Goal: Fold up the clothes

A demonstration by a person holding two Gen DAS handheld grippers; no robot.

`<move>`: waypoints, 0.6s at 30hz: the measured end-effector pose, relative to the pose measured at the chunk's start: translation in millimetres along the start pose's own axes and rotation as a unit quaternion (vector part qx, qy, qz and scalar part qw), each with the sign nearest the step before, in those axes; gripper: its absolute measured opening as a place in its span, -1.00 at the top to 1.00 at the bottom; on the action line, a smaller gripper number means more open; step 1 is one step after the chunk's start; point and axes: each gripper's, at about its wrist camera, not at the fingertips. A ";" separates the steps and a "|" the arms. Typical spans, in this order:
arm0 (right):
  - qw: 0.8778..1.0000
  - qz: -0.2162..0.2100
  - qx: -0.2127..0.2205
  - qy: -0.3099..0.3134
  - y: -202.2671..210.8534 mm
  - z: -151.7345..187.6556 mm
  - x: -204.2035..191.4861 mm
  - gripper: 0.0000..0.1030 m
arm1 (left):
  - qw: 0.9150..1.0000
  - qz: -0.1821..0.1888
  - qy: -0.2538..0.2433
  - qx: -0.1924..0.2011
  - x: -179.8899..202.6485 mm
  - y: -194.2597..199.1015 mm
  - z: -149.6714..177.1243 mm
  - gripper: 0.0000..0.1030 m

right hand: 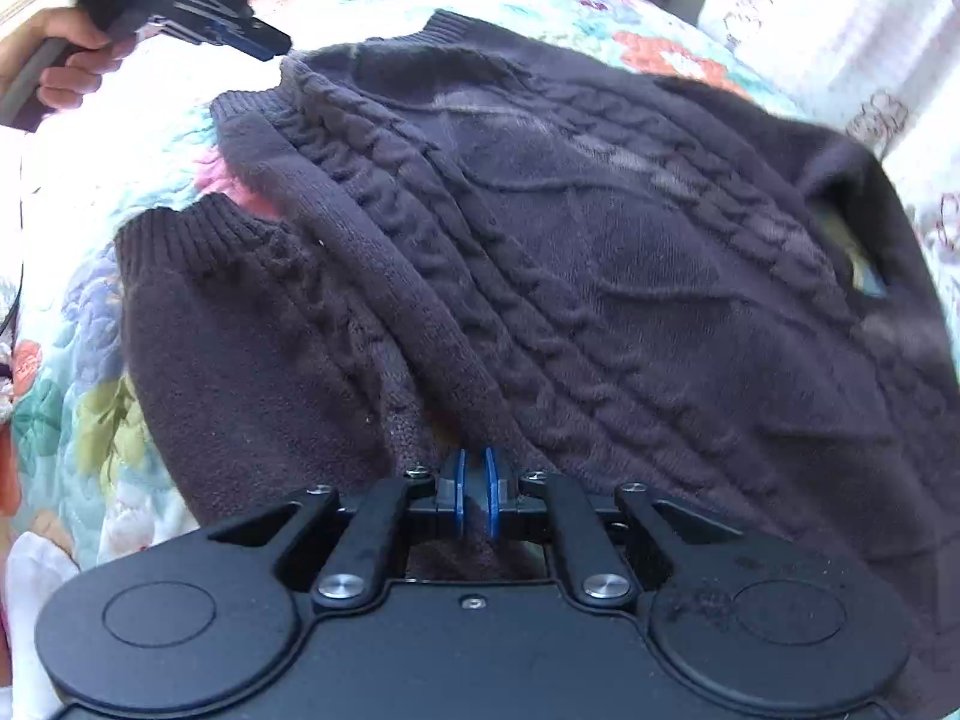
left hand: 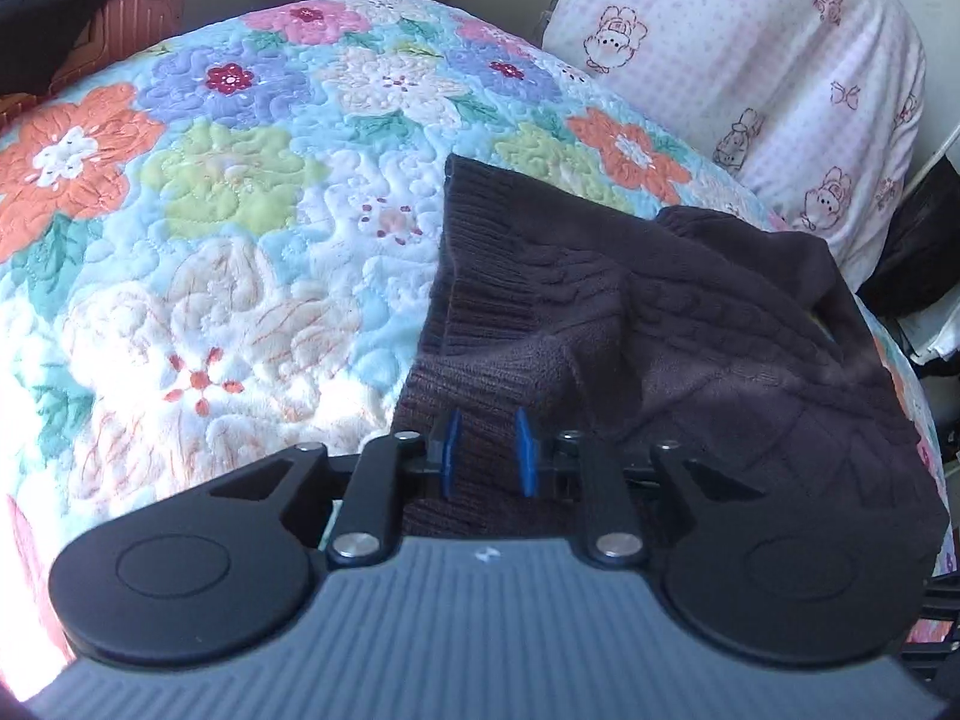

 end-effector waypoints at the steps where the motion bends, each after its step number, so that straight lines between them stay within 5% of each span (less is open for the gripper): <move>1: 1.000 0.005 0.002 0.024 11.0 -11.5 3.0 0.57 | 1.000 0.006 -0.011 0.000 0.6 -3.7 -8.5 -0.02; 4: 0.996 0.023 -0.005 0.091 40.8 -55.9 12.4 0.10 | 0.999 0.006 -0.030 -0.010 1.0 -18.6 -36.3 -0.10; 7: 0.986 0.038 -0.044 0.154 41.1 -107.7 25.5 0.05 | 0.998 0.028 -0.037 -0.048 4.7 -46.6 -60.7 -0.05; 11: 0.971 0.061 -0.063 0.223 15.6 -156.7 55.3 0.04 | 0.996 -0.047 -0.054 -0.046 8.3 -91.0 -73.3 -0.09; 15: 0.998 0.055 -0.029 0.027 -42.5 -182.2 145.5 0.02 | 0.998 -0.031 -0.027 -0.038 -5.9 -119.7 -79.9 -0.35; 16: 0.998 0.050 -0.025 -0.030 -56.8 -179.9 168.5 0.02 | 0.999 -0.006 -0.006 -0.034 -10.8 -122.7 -81.0 -0.49; 18: 0.989 0.044 -0.038 -0.137 -85.2 -165.2 211.1 0.02 | 0.998 0.041 0.022 -0.030 -16.3 -126.6 -82.5 -0.44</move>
Point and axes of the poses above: each gripper's, at about its wrist camera, not at the fingertips, and y roughly against the way its jaws point, x to its right, z to its underside, and after that the axes turned 8 degrees about y, right-handed
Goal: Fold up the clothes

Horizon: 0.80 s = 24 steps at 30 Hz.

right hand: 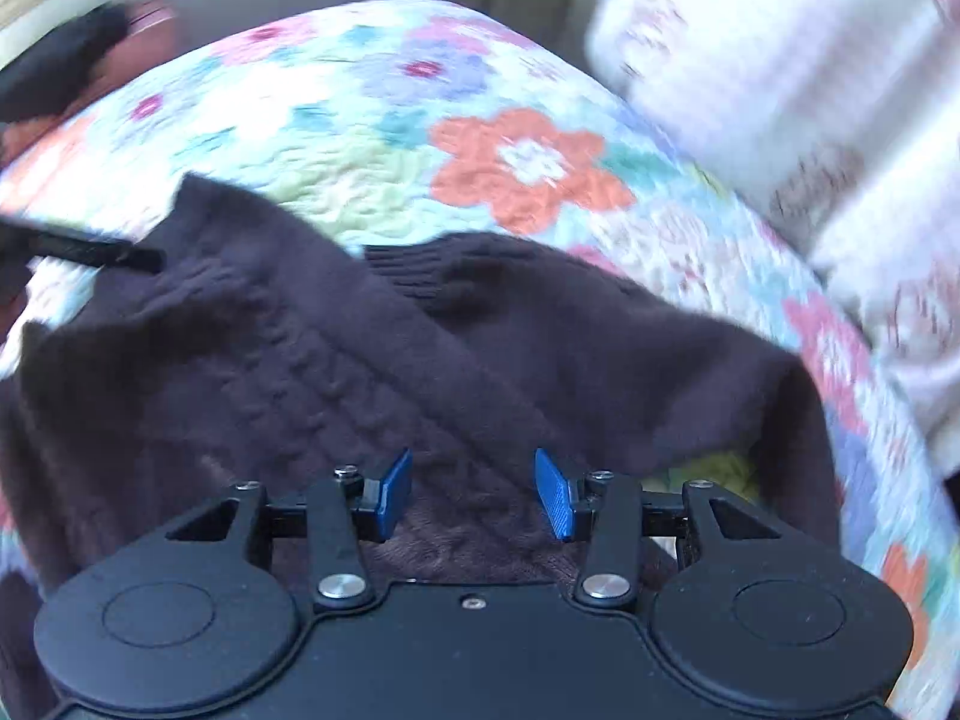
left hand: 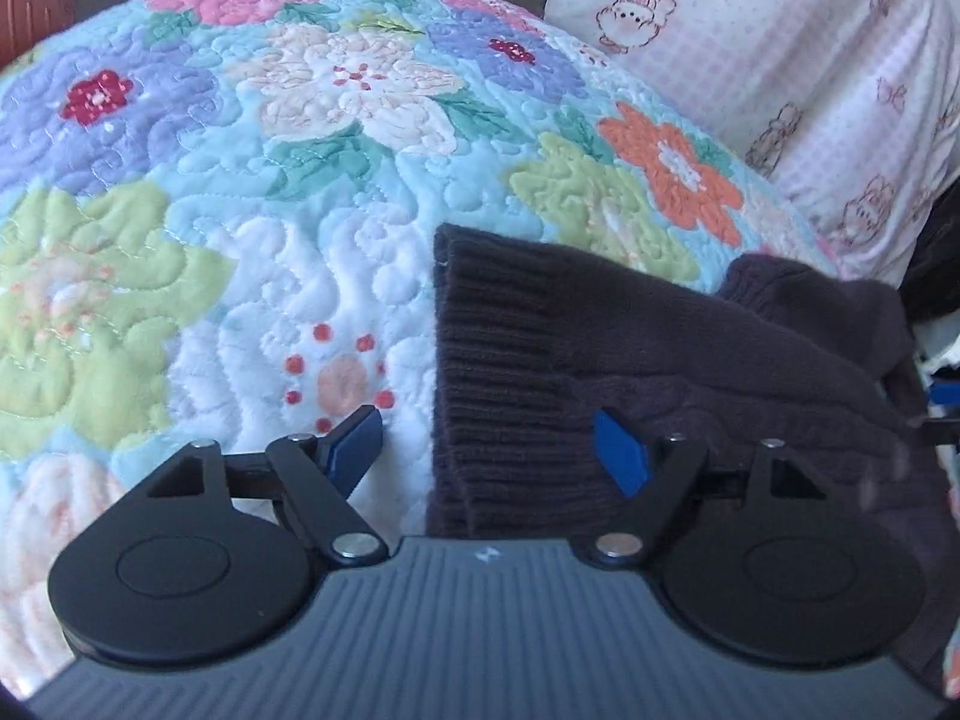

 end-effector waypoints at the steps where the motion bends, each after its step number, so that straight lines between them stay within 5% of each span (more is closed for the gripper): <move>1: 0.999 -0.003 -0.006 -0.035 -11.1 3.9 15.7 0.02 | 1.000 0.018 -0.003 -0.002 2.0 0.1 0.2 -0.01; 3: 0.996 -0.007 -0.003 -0.094 -26.7 12.5 40.6 0.01 | 0.999 0.039 -0.025 -0.014 10.5 -0.9 2.6 0.74; 7: 0.980 -0.021 0.031 -0.198 -47.0 22.2 80.8 -0.33 | 0.998 0.054 -0.039 0.006 23.7 6.9 4.2 0.81; 11: 0.962 -0.044 0.017 -0.269 -90.6 27.6 97.0 -0.54 | 0.997 0.055 -0.047 0.041 33.7 22.9 2.2 0.81; 14: 0.967 -0.026 0.042 -0.251 -103.3 22.9 83.4 -0.60 | 0.994 0.065 -0.048 0.070 39.7 37.0 -0.2 0.82; 15: 0.971 -0.024 0.057 -0.230 -103.3 17.2 77.8 -0.41 | 0.993 0.069 -0.049 0.077 41.9 40.8 -0.9 0.83; 16: 0.975 -0.027 0.071 -0.210 -102.7 8.8 74.4 0.24 | 0.993 0.070 -0.052 0.082 45.2 43.7 -1.1 0.83; 17: 0.975 -0.028 0.091 -0.198 -99.1 -2.6 73.9 0.59 | 0.992 0.070 -0.057 0.086 48.9 46.4 -1.1 0.83; 21: 0.973 0.008 0.183 -0.138 -73.5 -59.0 68.4 0.66 | 0.991 0.072 -0.057 0.096 57.6 46.2 1.1 0.83; 24: 0.945 0.018 0.257 -0.200 -45.8 -81.3 94.0 0.66 | 0.992 0.049 -0.069 0.095 60.4 41.9 5.9 0.84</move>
Point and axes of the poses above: each gripper's, at about its wrist camera, not at the fingertips, and y roughly against the way its jaws point, x to its right, z to its underside, and after that the axes turned 8 degrees about y, right-handed
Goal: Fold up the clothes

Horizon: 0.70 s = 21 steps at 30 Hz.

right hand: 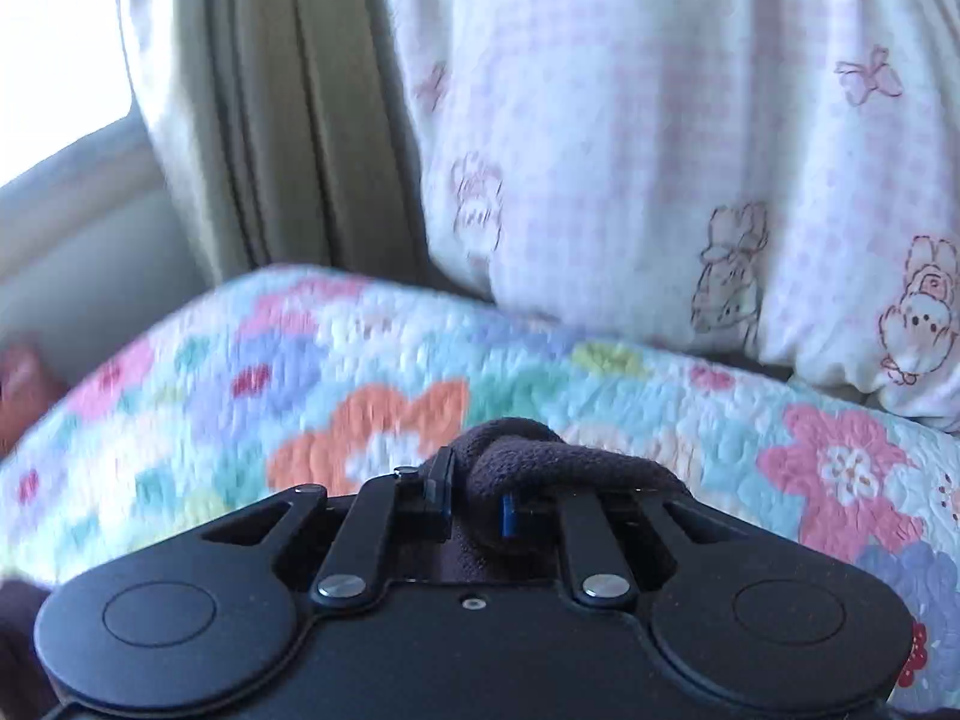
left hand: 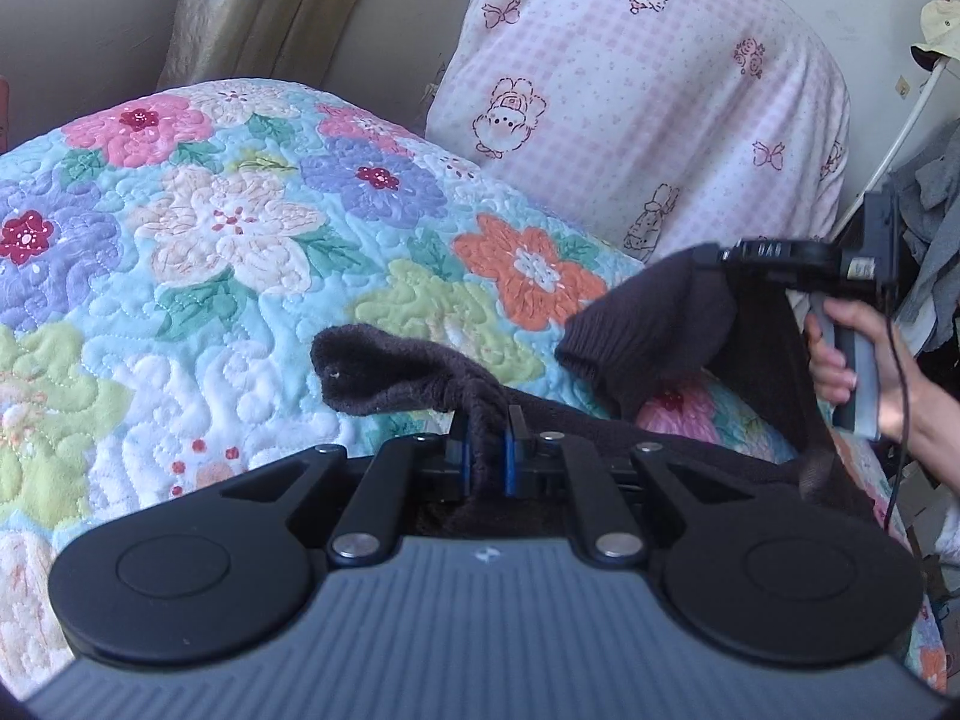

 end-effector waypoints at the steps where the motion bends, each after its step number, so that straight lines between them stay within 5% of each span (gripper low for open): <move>1: 0.999 -0.001 0.023 -0.036 3.9 -10.5 8.8 0.58 | 1.000 -0.009 -0.003 0.000 -0.6 -0.3 0.9 0.84; 2: 0.996 -0.006 0.036 -0.086 7.4 -13.0 21.8 0.50 | 1.000 -0.013 0.000 0.001 -2.4 -0.2 0.6 0.84; 4: 0.988 -0.032 -0.007 -0.149 0.6 -4.2 32.5 -0.36 | 1.000 -0.019 0.006 0.004 -6.4 0.3 -0.2 0.83; 6: 0.985 -0.080 -0.088 -0.127 -6.8 12.5 23.6 -0.36 | 1.000 -0.029 0.007 0.006 -8.9 -0.8 -0.4 0.83; 8: 0.985 -0.100 -0.138 -0.034 7.8 37.3 2.1 -0.33 | 0.999 -0.042 0.007 0.003 -11.5 -4.3 0.7 0.83; 11: 0.986 -0.073 -0.135 0.071 56.6 60.1 2.0 -0.33 | 0.998 -0.049 0.015 -0.020 -19.9 -15.5 4.2 0.81; 13: 0.987 -0.039 -0.138 0.076 81.8 67.7 33.0 -0.33 | 0.997 -0.055 0.015 -0.046 -24.3 -24.6 7.1 0.74; 17: 0.989 0.075 -0.130 -0.017 121.2 84.7 129.6 -0.33 | 0.994 -0.065 0.027 -0.079 -31.7 -36.4 10.2 0.46; 19: 0.982 0.113 -0.124 -0.088 138.4 97.1 178.2 -0.33 | 0.993 -0.065 0.041 -0.087 -36.3 -41.9 9.1 0.02; 21: 0.971 0.145 -0.127 -0.142 148.6 111.5 213.4 -0.33 | 0.992 -0.062 0.058 -0.095 -41.3 -49.1 7.1 -0.10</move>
Point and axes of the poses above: each gripper's, at about its wrist camera, not at the fingertips, and y roughly against the way its jaws point, x to its right, z to its underside, and after that the axes turned 8 degrees about y, right-handed
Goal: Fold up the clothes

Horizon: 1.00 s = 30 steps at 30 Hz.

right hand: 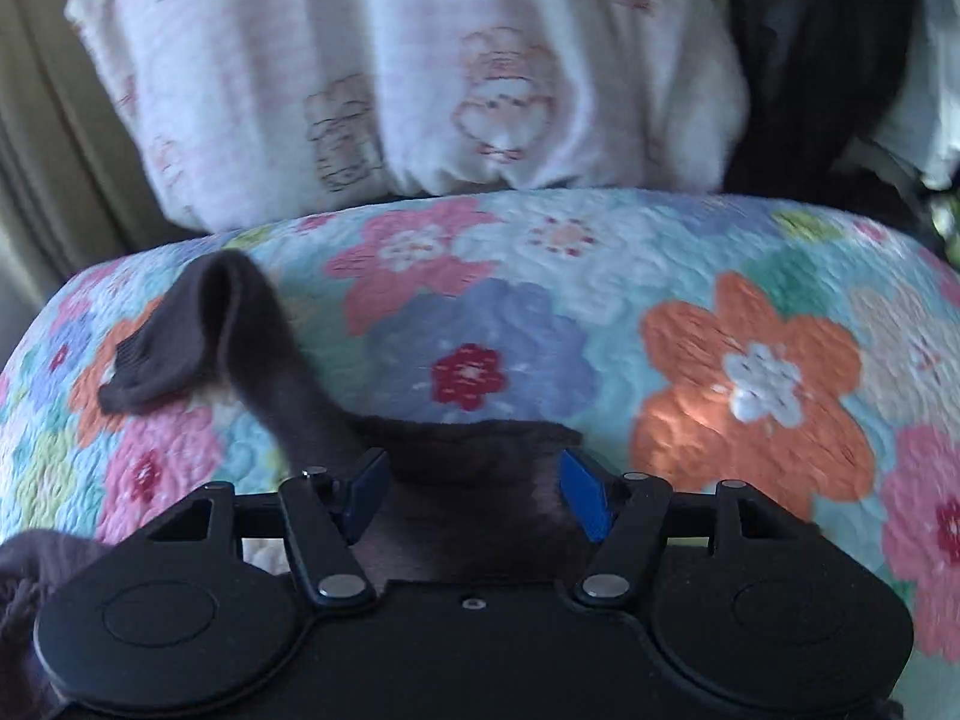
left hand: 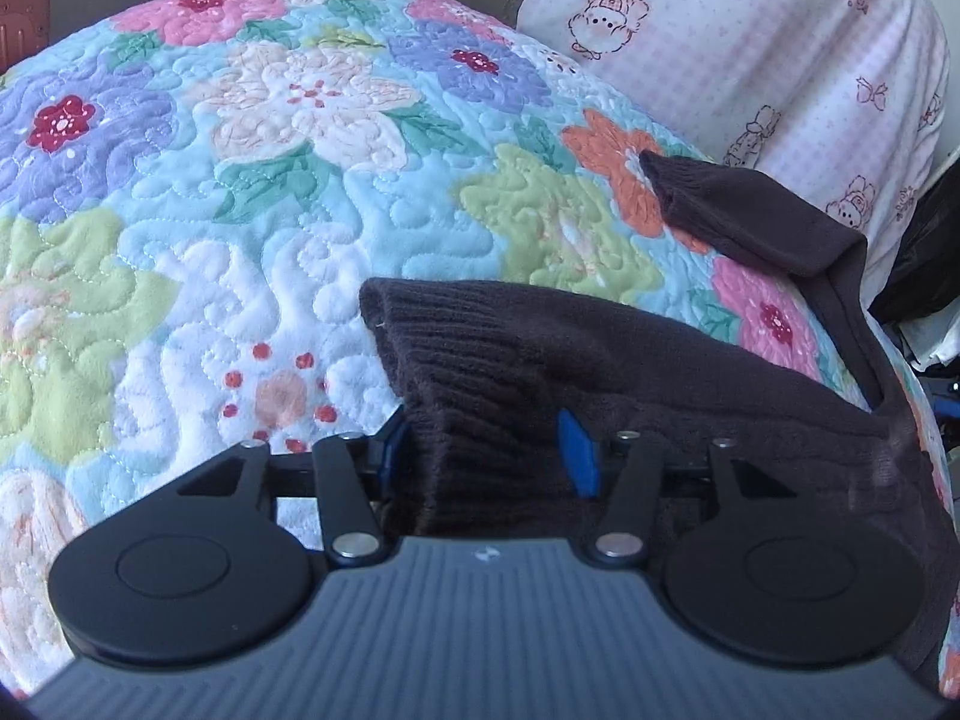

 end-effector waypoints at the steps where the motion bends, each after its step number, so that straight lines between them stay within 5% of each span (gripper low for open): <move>1: 1.000 0.013 -0.006 -0.023 -2.9 3.7 15.1 -0.33 | 1.000 0.004 0.010 -0.006 -1.8 -4.7 -2.9 -0.15; 5: 0.998 0.013 -0.025 -0.052 -23.3 13.6 34.4 -0.33 | 0.999 0.025 0.005 -0.020 5.2 -16.5 -12.4 -0.12; 11: 0.998 0.015 -0.061 -0.006 -72.7 20.6 5.9 -0.36 | 0.999 0.013 -0.039 -0.017 24.1 -29.3 -3.8 0.72; 12: 0.998 0.034 -0.050 0.011 -77.4 26.5 -4.1 -0.28 | 0.999 0.007 -0.050 -0.007 28.0 -27.6 0.3 0.83; 14: 0.997 0.047 -0.018 0.065 -73.3 33.8 -28.5 0.55 | 0.997 -0.009 -0.073 0.018 36.8 -20.9 8.2 0.85; 16: 0.991 0.072 0.013 0.112 -61.6 32.9 -48.3 0.78 | 0.993 -0.026 -0.106 0.052 48.2 -7.9 11.3 0.86; 18: 0.976 0.136 0.062 0.156 -42.5 21.7 -57.9 0.80 | 0.991 -0.016 -0.110 0.074 54.4 7.7 2.3 0.86; 20: 0.966 0.191 0.112 0.131 -20.6 3.2 -47.7 0.80 | 0.991 -0.002 -0.099 0.089 57.0 20.3 -14.7 0.87; 24: 0.964 0.200 0.172 0.032 6.4 -19.7 -11.9 0.80 | 0.990 -0.019 -0.064 0.125 53.8 23.9 -39.1 0.86; 26: 0.973 0.181 0.143 0.006 -1.6 -23.1 0.8 0.69 | 0.989 -0.040 -0.032 0.138 47.2 17.6 -44.9 0.80; 28: 0.975 0.187 0.121 -0.018 -7.5 -14.6 6.7 0.45 | 0.990 -0.081 -0.008 0.111 38.2 4.9 -43.3 0.51; 30: 0.974 0.194 0.109 -0.031 -7.1 0.5 6.7 0.18 | 0.990 -0.106 -0.020 0.091 36.8 4.9 -31.5 0.50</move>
Point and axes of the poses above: each gripper's, at about its wrist camera, not at the fingertips, and y roughly against the way its jaws point, x to its right, z to its underside, and after that the axes turned 8 degrees about y, right-handed
